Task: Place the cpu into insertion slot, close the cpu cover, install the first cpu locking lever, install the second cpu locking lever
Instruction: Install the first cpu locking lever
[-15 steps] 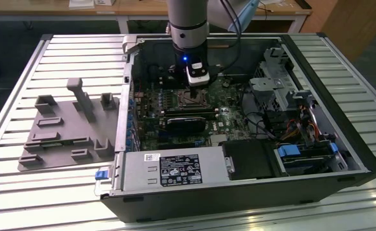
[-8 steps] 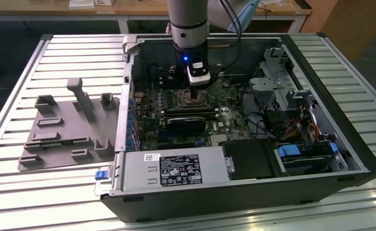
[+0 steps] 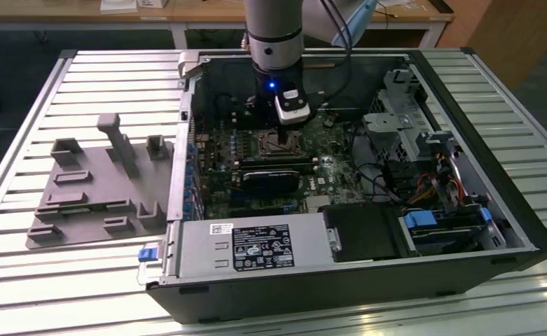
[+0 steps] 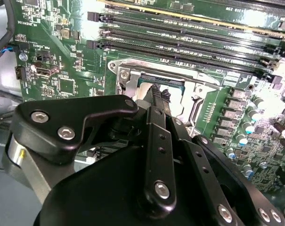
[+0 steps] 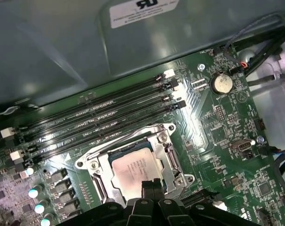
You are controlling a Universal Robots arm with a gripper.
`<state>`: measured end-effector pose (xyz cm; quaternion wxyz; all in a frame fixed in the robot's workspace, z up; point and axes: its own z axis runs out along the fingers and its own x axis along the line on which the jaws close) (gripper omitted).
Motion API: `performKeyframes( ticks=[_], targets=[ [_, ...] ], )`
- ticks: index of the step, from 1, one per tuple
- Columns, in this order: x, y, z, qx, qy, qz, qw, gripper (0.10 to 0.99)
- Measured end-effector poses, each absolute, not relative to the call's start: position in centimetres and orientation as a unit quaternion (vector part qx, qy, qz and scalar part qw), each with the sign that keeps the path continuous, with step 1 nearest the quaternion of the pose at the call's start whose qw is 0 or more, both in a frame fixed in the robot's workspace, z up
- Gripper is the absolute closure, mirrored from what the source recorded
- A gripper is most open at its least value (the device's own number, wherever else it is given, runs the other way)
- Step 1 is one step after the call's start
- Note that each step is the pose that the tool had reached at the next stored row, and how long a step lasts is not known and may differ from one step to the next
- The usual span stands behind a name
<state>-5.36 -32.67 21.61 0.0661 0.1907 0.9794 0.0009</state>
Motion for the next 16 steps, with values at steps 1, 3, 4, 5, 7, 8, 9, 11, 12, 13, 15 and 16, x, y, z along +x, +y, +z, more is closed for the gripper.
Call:
performKeyframes(
  ticks=[1, 3, 4, 5, 7, 8, 9, 11, 12, 13, 15, 16],
  targets=[
    [-5.4, -32.7, 21.6, 0.188, 0.98, 0.001, 0.066, 0.984],
    [-5.4, -32.7, 21.7, 0.185, 0.98, 0.0, 0.066, 0.984],
    [-5.4, -32.7, 21.8, 0.185, 0.98, 0.0, 0.066, 0.984],
    [-5.4, -32.7, 21.9, 0.185, 0.981, 0.0, 0.066, 0.984],
    [-5.4, -32.7, 22.4, 0.185, 0.981, 0.0, 0.066, 0.984],
    [-5.4, -32.7, 22.6, 0.185, 0.981, 0.0, 0.066, 0.984],
    [-5.4, -32.7, 22.9, 0.185, 0.981, 0.0, 0.066, 0.984],
    [-5.4, -32.7, 23.4, 0.185, 0.981, 0.0, 0.066, 0.984],
    [-5.4, -32.7, 23.6, 0.185, 0.981, 0.0, 0.066, 0.984],
    [-5.4, -32.7, 23.7, 0.185, 0.981, 0.0, 0.066, 0.984],
    [-5.4, -32.7, 23.7, 0.185, 0.981, 0.0, 0.066, 0.984],
    [-5.4, -32.7, 23.7, 0.185, 0.981, 0.0, 0.067, 0.984]
  ],
)
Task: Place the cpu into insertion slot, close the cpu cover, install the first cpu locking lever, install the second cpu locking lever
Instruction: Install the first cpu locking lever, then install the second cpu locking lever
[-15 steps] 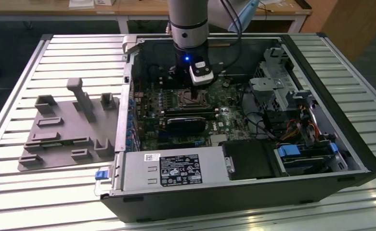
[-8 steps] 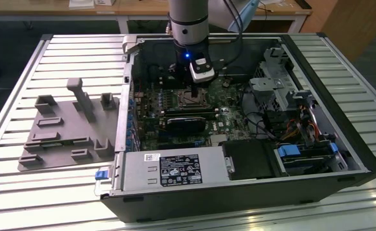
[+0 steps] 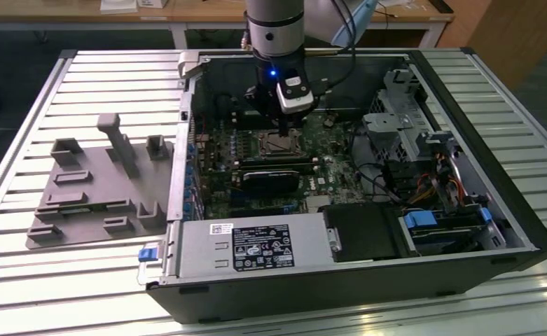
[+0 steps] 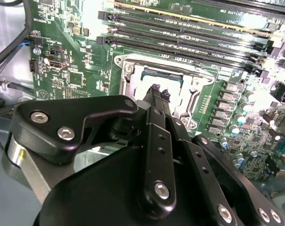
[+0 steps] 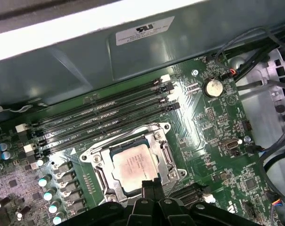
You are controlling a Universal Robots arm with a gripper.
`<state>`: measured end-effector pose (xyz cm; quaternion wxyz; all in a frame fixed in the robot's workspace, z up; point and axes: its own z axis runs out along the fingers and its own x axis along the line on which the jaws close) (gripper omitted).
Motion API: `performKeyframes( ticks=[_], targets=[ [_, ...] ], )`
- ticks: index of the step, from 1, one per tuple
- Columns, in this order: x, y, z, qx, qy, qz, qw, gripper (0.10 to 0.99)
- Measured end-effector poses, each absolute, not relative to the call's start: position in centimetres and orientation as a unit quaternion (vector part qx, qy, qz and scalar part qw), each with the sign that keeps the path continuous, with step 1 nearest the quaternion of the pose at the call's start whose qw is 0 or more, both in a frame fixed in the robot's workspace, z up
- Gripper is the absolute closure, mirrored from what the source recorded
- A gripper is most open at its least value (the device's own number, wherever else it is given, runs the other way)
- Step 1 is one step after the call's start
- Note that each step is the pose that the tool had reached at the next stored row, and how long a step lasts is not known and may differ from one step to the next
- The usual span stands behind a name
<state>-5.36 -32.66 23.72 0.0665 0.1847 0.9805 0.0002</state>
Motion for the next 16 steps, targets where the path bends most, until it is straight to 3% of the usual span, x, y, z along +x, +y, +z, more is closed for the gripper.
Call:
performKeyframes(
  ticks=[16],
  targets=[
    [-5.36, -33.15, 23.78, 0.185, 0.981, 0.0, 0.066, 0.984]
  ],
)
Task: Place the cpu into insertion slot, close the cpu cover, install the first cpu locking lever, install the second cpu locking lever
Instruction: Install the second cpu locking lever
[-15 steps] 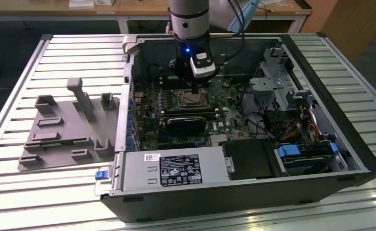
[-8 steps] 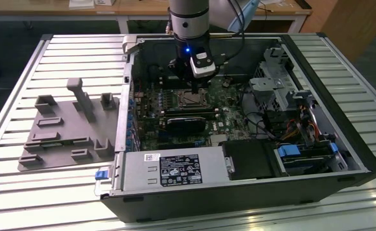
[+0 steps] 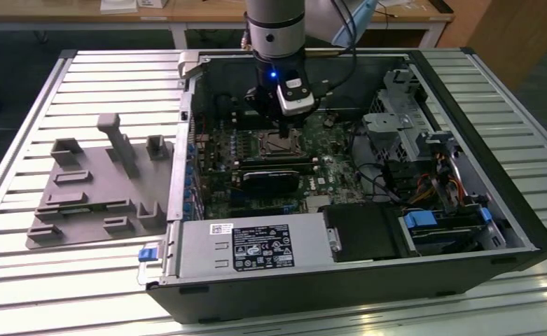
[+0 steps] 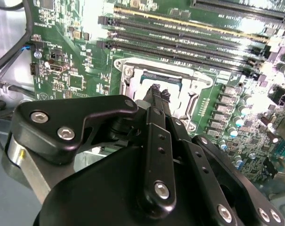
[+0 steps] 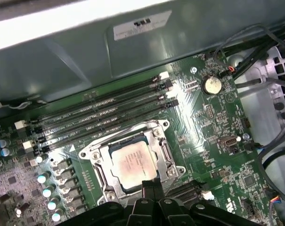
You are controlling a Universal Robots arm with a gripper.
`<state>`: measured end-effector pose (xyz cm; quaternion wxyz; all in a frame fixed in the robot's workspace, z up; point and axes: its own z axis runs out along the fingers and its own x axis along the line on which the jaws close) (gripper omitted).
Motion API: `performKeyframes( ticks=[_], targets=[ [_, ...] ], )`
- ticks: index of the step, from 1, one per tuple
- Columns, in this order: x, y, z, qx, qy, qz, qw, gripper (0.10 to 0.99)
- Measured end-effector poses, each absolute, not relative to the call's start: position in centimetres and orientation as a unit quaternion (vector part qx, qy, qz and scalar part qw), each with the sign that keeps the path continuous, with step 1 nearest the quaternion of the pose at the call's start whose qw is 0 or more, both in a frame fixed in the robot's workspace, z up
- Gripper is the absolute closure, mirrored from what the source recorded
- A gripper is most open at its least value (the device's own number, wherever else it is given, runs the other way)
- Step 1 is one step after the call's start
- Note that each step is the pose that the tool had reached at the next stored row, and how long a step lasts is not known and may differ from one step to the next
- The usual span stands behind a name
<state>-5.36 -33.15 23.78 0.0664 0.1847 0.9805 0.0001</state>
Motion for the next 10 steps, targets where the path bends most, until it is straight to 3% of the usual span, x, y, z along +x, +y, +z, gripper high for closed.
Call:
performKeyframes(
  ticks=[10],
  targets=[
    [-5.4, -34.8, 23.8, 0.185, 0.981, 0.0, 0.066, 0.984]
  ],
)
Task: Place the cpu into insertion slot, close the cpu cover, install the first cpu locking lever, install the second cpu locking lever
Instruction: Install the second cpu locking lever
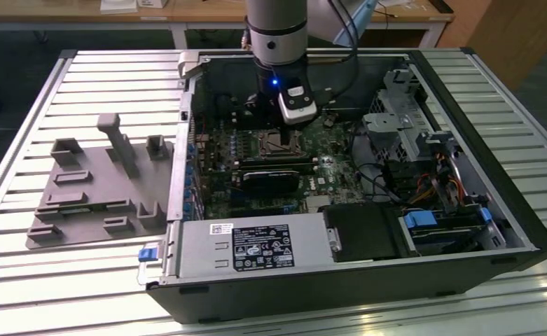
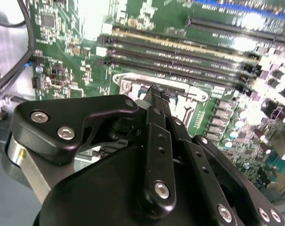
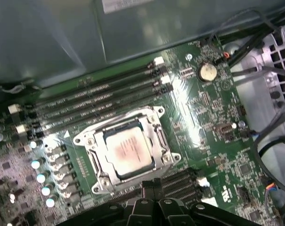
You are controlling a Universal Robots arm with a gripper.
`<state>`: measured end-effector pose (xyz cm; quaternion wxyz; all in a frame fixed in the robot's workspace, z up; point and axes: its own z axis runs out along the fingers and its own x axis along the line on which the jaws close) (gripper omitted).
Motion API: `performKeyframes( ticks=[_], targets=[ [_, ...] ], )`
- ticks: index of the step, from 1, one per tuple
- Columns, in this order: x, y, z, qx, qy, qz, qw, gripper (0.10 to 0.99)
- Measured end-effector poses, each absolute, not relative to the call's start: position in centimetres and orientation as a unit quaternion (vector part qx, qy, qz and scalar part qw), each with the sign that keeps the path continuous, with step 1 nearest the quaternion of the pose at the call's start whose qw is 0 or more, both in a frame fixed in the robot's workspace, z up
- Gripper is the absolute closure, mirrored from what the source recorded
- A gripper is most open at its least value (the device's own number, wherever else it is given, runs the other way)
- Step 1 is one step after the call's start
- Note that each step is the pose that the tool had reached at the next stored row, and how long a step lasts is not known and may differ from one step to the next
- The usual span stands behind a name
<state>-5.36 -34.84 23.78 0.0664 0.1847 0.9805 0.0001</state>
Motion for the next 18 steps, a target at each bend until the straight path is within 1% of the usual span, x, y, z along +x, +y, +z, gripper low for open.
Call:
performKeyframes(
  ticks=[5, 18],
  targets=[
    [-5.48, -35.59, 23.71, 0.18, 0.981, 0.001, 0.066, 0.984],
    [-5.72, -35.88, 23.35, 0.117, 0.991, 0.005, 0.066, 0.984]
  ],
)
